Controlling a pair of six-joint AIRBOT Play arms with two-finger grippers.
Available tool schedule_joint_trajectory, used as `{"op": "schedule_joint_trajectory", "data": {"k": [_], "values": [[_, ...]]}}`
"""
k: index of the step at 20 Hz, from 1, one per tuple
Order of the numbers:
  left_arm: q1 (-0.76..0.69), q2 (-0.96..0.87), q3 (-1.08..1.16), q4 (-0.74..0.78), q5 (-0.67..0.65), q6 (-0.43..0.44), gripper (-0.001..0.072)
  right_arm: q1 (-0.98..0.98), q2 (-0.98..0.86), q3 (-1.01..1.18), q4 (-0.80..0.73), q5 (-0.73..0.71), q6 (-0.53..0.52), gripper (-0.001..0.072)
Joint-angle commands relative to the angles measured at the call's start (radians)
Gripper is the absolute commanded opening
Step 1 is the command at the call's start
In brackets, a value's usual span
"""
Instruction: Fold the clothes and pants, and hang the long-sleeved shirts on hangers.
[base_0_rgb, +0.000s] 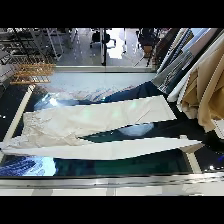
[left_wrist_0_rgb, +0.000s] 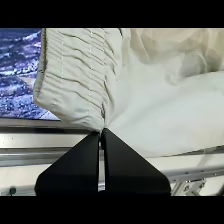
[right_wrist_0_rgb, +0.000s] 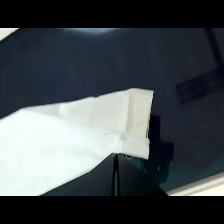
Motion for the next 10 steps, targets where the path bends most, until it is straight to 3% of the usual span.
{"op": "schedule_joint_trajectory", "data": {"k": [1,6,8,10], "values": [[0.006,0.003,-0.012,-0.043,0.043,-0.012,0.0008,0.021,-0.014,-0.002,0.115,-0.178,0.000,0.0008],[0.005,0.000,-0.012,-0.387,0.456,-0.177,0.0007,0.291,-0.398,0.206,0.132,-0.441,0.020,0.0008],[-0.019,-0.019,-0.012,-0.582,0.591,-0.183,0.0007,0.370,-0.605,0.396,0.109,-0.504,0.083,0.0008],[-0.076,-0.053,-0.012,-0.649,0.703,-0.175,0.0007,0.426,-0.817,0.619,0.089,-0.508,0.125,0.0008]]}}
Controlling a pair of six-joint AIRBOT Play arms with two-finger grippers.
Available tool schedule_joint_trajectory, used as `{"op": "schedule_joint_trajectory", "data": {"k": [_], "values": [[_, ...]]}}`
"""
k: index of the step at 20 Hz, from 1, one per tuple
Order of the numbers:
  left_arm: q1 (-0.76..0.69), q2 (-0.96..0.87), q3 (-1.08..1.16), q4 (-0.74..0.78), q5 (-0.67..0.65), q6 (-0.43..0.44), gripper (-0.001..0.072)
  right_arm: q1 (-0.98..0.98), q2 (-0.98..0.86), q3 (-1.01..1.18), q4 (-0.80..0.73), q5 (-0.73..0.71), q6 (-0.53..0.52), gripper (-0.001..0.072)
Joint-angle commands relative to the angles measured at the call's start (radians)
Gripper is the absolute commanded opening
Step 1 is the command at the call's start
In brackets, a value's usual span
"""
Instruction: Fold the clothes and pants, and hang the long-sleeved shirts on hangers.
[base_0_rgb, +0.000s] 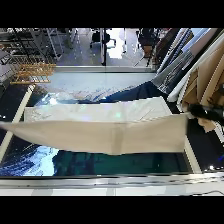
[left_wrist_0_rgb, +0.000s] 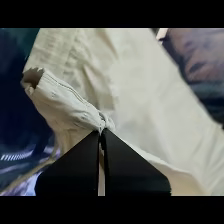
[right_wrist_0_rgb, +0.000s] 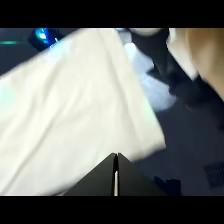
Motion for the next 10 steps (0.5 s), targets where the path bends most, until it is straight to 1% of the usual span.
{"op": "schedule_joint_trajectory", "data": {"k": [1,3,4,5,6,7,8,9,10], "values": [[-0.080,-0.053,0.000,-0.194,0.269,-0.026,0.0007,0.123,-0.365,0.356,-0.029,-0.082,0.078,0.0008],[-0.143,-0.111,0.000,-0.201,0.382,-0.027,0.0007,0.163,-0.555,0.582,-0.053,-0.083,0.116,0.0007],[-0.165,-0.137,-0.001,-0.220,0.416,-0.027,0.0007,0.175,-0.643,0.690,-0.056,-0.077,0.156,0.0007],[-0.182,-0.161,0.000,-0.241,0.423,-0.018,0.0007,0.182,-0.705,0.769,-0.050,-0.051,0.175,0.0008],[-0.189,-0.177,-0.001,-0.240,0.422,0.008,0.0008,0.182,-0.748,0.819,-0.039,-0.002,0.173,0.0010],[-0.189,-0.187,-0.001,-0.232,0.409,0.022,0.0008,0.180,-0.760,0.824,-0.037,0.056,0.151,0.0011],[-0.180,-0.190,-0.001,-0.219,0.392,0.022,0.0008,0.168,-0.760,0.818,-0.038,0.156,0.122,0.0051],[-0.166,-0.190,-0.001,-0.209,0.364,0.023,0.0008,0.153,-0.759,0.816,-0.036,0.275,0.093,0.0194],[-0.150,-0.190,-0.001,-0.210,0.328,0.035,0.0008,0.133,-0.758,0.814,-0.014,0.419,0.038,0.0379]]}}
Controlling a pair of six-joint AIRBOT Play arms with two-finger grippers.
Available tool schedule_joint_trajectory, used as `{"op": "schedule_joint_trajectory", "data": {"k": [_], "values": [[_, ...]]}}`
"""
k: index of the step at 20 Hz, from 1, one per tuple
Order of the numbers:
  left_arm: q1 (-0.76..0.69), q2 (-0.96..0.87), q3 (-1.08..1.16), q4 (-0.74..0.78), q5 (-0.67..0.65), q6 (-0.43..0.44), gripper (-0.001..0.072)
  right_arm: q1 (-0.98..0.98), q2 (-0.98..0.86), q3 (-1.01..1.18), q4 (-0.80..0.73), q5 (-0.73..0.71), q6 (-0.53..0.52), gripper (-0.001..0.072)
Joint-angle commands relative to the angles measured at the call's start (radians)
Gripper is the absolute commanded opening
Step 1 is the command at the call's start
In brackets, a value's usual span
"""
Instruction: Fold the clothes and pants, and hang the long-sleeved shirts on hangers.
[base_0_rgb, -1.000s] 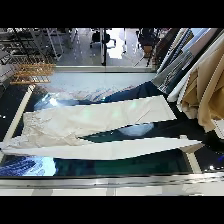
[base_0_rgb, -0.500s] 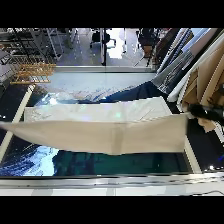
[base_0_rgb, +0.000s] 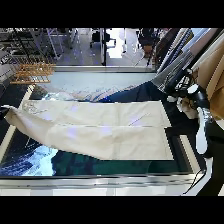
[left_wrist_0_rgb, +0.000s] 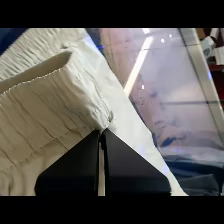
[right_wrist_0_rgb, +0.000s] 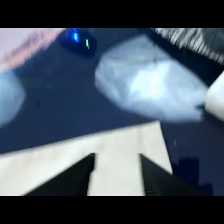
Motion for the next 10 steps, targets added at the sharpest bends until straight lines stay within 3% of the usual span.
{"op": "schedule_joint_trajectory", "data": {"k": [1,3,5,10], "values": [[0.030,-0.019,0.000,-0.005,-0.069,0.028,0.0008,-0.037,-0.054,0.057,0.056,0.420,-0.128,0.0428],[0.061,-0.019,0.000,-0.005,-0.129,0.027,0.0009,-0.069,-0.053,0.046,0.109,0.632,-0.189,0.0422],[0.078,-0.019,0.000,-0.005,-0.159,0.027,0.0009,-0.083,-0.053,0.021,0.097,0.751,-0.204,0.0422],[0.079,-0.019,0.000,-0.006,-0.195,0.026,0.0009,-0.076,-0.053,-0.095,0.071,0.715,-0.260,0.0423]]}}
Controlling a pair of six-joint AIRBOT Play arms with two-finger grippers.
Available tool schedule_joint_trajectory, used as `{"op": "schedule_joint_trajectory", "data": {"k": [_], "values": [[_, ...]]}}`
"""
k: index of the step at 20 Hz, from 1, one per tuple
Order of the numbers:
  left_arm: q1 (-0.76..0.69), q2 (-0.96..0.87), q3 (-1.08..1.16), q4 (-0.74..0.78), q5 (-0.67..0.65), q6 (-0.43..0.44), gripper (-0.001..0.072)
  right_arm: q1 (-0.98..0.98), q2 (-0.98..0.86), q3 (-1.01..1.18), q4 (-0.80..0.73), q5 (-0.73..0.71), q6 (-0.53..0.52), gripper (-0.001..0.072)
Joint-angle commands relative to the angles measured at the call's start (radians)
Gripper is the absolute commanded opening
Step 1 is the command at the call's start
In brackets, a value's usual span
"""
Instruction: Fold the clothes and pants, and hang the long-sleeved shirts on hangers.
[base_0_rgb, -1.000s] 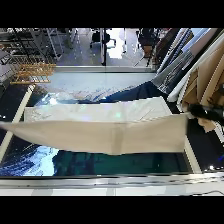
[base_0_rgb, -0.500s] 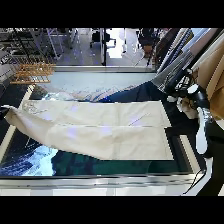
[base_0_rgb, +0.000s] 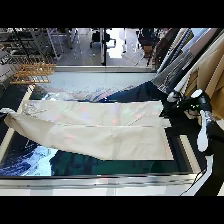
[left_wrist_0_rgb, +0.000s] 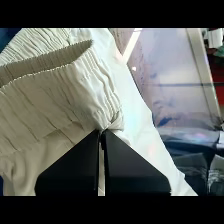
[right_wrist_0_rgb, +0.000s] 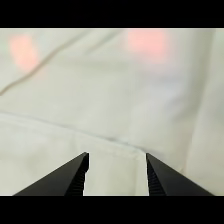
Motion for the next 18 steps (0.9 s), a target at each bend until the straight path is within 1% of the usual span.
{"op": "schedule_joint_trajectory", "data": {"k": [1,3,7,15,16,18], "values": [[0.005,-0.001,0.000,-0.001,-0.046,0.002,0.0009,-0.001,-0.002,-0.070,-0.002,0.024,-0.055,0.0423],[0.005,-0.001,0.000,-0.001,-0.061,0.002,0.0009,-0.001,-0.002,-0.090,-0.004,0.003,-0.063,0.0423],[0.006,-0.001,0.000,-0.001,-0.079,0.002,0.0009,-0.001,-0.002,-0.090,-0.080,0.000,-0.077,0.0423],[0.006,-0.001,0.000,-0.001,-0.086,0.002,0.0009,-0.002,-0.002,-0.090,-0.081,-0.023,-0.086,0.0420],[0.006,-0.001,0.000,-0.001,-0.086,0.002,0.0009,-0.002,-0.002,-0.090,-0.087,-0.021,-0.086,0.0414],[0.006,-0.001,0.000,-0.001,-0.086,0.002,0.0009,-0.001,-0.002,-0.090,-0.087,-0.003,-0.086,0.0372]]}}
